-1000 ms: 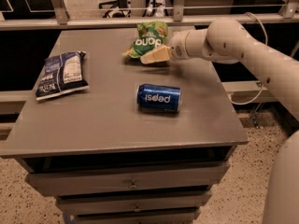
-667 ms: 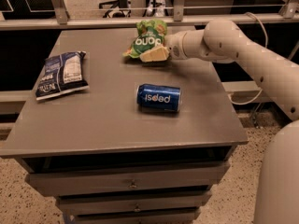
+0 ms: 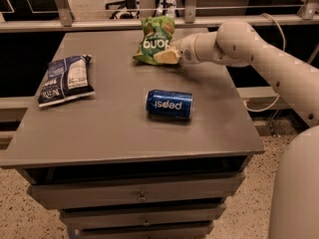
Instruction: Move green rice chip bag near blue chip bag
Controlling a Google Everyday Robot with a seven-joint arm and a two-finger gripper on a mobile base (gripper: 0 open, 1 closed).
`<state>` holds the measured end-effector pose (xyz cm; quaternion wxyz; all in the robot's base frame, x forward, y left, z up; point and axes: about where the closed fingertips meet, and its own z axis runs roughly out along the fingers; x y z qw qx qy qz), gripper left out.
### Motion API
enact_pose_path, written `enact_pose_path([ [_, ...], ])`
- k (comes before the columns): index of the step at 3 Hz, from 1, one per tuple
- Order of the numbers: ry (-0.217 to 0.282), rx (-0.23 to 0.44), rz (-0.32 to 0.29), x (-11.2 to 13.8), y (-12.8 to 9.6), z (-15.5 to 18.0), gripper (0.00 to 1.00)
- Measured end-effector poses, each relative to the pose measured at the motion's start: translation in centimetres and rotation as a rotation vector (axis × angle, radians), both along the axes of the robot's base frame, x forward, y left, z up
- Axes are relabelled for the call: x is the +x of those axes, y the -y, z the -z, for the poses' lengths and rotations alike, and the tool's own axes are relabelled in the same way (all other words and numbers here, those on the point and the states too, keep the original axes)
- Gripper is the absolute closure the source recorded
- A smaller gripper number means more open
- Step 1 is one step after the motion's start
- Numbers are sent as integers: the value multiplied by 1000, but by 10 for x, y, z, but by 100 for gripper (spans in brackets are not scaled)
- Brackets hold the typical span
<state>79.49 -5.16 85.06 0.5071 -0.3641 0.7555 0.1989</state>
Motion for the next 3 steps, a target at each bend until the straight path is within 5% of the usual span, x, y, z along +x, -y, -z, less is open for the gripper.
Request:
enact_pose_path([
  [1,4,3,-10,-3,2,-4,92],
  [3,15,72,-192,-35,-35,-53,100],
])
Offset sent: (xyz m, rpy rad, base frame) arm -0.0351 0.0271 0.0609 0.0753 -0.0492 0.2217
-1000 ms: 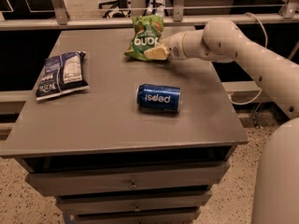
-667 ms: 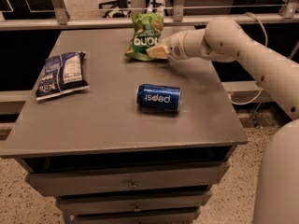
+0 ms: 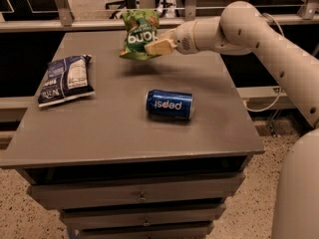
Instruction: Move green rice chip bag near blue chip bag
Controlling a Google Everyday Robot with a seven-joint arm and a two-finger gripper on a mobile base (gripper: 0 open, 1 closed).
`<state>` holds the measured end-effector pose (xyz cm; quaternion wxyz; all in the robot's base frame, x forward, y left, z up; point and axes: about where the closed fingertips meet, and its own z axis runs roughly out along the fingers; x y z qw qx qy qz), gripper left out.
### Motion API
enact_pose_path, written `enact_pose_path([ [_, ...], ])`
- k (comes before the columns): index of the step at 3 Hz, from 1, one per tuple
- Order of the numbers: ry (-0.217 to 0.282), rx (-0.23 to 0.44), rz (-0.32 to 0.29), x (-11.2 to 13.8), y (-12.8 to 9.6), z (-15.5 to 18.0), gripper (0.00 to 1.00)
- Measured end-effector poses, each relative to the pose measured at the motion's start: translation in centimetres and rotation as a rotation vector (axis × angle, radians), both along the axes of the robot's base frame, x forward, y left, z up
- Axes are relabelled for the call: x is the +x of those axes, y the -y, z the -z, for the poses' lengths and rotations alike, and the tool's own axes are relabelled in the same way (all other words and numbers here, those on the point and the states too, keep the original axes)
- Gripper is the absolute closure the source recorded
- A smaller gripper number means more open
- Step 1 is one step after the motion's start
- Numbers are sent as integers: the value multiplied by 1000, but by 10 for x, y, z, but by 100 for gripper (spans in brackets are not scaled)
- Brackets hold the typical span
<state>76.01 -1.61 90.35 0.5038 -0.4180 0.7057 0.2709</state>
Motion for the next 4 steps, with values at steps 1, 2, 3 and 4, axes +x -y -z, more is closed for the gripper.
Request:
enact_pose_path([
  [1,-33,39,-135,-34,-36,-17,100],
  [2,-63,57,-207,-56,-58,-18,100],
  [3,-107,58,-257,-76,-74,-8,100],
  [4,-144,47,-283,-91,-80,7,100],
])
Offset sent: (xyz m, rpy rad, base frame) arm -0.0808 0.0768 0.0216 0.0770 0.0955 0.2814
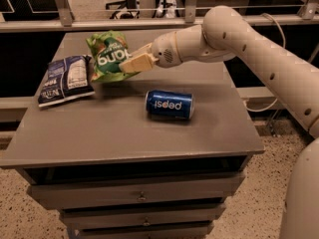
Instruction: Move green rice chip bag near blue chip bag
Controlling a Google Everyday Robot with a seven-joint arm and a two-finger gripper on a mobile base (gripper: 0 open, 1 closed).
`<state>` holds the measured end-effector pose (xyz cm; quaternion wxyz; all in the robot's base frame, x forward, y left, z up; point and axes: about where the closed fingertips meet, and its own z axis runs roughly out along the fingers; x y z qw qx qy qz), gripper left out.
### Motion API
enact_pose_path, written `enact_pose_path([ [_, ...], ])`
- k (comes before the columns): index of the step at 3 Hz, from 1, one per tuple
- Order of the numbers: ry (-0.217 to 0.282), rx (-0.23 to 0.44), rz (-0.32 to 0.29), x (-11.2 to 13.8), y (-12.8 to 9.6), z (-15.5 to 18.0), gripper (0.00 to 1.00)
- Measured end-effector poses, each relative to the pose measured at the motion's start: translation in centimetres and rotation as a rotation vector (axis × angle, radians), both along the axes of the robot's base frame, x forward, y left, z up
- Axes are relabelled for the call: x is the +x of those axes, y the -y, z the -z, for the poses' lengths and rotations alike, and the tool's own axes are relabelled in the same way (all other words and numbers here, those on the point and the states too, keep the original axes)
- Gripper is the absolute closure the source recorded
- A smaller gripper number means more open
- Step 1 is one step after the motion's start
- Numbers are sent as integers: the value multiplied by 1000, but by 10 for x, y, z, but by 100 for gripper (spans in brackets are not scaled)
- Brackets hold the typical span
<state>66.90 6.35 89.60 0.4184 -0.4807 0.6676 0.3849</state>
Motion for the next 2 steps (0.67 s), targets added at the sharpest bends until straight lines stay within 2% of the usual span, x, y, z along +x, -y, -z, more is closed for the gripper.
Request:
enact_pose_path([
  [1,-35,-39,7,-13,2,17,98],
  [2,-55,-53,15,-20,2,21,75],
])
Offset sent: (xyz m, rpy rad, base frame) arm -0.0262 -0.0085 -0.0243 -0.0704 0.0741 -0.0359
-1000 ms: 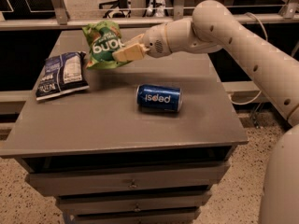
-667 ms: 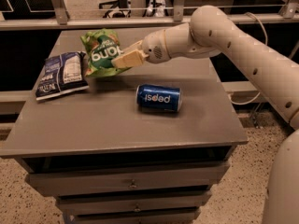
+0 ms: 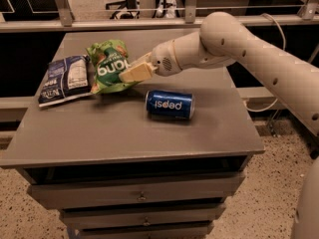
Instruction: Move green rice chip bag near blue chip bag
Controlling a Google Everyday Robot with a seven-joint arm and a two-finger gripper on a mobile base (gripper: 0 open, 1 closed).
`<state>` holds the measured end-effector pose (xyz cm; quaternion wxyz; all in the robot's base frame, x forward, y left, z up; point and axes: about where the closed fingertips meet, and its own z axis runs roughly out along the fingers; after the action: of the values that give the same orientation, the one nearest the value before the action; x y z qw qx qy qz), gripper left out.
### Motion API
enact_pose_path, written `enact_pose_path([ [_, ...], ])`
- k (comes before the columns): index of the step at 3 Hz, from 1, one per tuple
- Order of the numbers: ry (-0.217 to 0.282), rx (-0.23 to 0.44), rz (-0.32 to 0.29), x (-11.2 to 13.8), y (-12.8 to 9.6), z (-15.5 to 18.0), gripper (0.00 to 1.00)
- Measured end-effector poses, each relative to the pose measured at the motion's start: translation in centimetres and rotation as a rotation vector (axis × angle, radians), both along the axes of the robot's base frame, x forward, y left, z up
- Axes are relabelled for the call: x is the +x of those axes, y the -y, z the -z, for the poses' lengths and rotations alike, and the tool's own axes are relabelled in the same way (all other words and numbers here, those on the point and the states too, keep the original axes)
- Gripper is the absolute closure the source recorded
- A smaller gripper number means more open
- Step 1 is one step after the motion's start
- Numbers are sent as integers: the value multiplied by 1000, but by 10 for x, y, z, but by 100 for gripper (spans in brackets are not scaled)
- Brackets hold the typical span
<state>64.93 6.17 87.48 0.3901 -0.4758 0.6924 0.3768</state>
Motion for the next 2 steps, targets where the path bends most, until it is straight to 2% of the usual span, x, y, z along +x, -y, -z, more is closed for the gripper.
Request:
enact_pose_path([
  [2,-37,-3,11,-16,7,4,28],
])
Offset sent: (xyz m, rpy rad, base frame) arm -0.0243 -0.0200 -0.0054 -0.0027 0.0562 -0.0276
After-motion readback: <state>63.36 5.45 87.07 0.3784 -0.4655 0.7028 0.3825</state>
